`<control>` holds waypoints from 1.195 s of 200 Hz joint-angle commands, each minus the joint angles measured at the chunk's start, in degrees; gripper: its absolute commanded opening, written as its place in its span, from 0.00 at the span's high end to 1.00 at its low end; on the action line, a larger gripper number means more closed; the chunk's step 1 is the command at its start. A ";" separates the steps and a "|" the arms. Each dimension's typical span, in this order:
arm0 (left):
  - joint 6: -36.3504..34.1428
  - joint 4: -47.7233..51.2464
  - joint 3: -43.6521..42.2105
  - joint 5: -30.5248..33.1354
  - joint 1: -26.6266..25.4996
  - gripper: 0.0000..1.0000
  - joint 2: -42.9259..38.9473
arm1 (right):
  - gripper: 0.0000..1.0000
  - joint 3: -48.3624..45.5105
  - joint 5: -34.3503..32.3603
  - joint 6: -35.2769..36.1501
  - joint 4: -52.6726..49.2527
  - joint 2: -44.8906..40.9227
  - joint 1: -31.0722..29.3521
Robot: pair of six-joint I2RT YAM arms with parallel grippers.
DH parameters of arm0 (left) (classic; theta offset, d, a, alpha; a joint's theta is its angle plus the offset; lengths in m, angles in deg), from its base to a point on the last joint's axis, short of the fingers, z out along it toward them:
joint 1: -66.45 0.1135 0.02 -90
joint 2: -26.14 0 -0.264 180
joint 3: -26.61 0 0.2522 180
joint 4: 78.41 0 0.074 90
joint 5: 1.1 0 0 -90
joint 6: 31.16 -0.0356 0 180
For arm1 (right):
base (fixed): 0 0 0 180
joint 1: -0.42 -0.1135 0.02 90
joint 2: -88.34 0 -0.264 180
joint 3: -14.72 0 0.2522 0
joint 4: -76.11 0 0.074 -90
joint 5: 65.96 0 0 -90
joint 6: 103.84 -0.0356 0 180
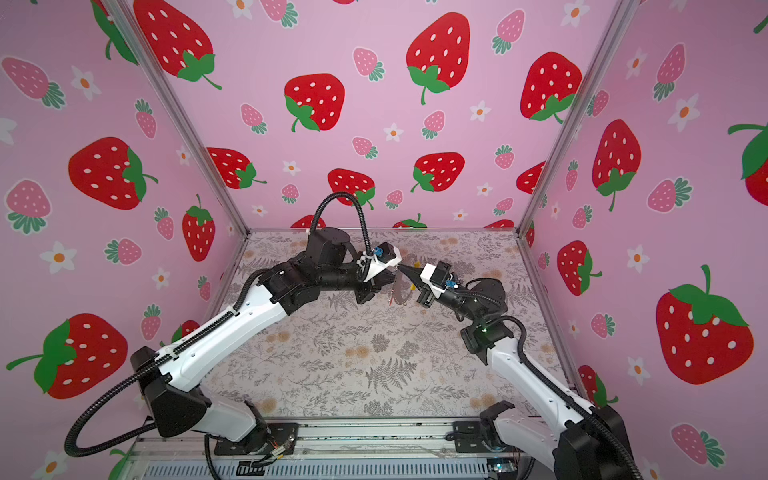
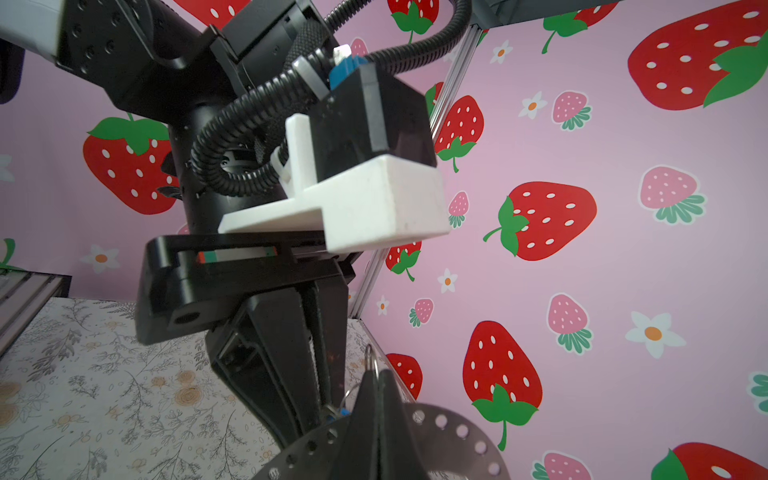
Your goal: Put the keys on the keyring
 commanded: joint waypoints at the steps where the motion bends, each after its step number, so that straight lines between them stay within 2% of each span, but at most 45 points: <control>1: -2.78 2.47 2.87 -4.68 -0.42 1.00 0.71 | 1.00 -0.48 1.30 -1.14 3.89 0.24 0.24; 64: -5.55 5.04 4.36 -7.91 -0.42 1.00 1.69 | 1.00 -0.73 2.76 -1.61 3.45 1.14 0.24; 92: -4.96 3.65 3.46 -5.05 -0.42 1.00 0.85 | 1.00 -1.22 3.00 -1.31 3.19 0.85 0.27; 98: -4.90 2.78 2.49 -3.65 -0.44 0.96 0.15 | 1.00 -1.48 2.56 -1.17 3.20 0.66 0.22; 103: -4.64 1.74 1.46 -2.39 -0.42 0.88 -0.58 | 1.00 -1.66 2.31 -1.02 3.07 0.48 0.24; 123: -4.18 -2.59 -2.98 2.00 -0.08 0.75 -3.86 | 1.00 -2.32 1.09 -0.64 3.20 -0.09 0.22; 172: -3.18 -7.87 -9.38 5.04 1.87 0.69 -9.58 | 1.00 -2.32 1.12 -1.95 4.80 0.58 0.23; 239: -1.87 -11.52 -7.60 -2.20 3.01 0.68 -8.65 | 1.00 -2.26 3.13 -4.07 6.28 0.79 0.21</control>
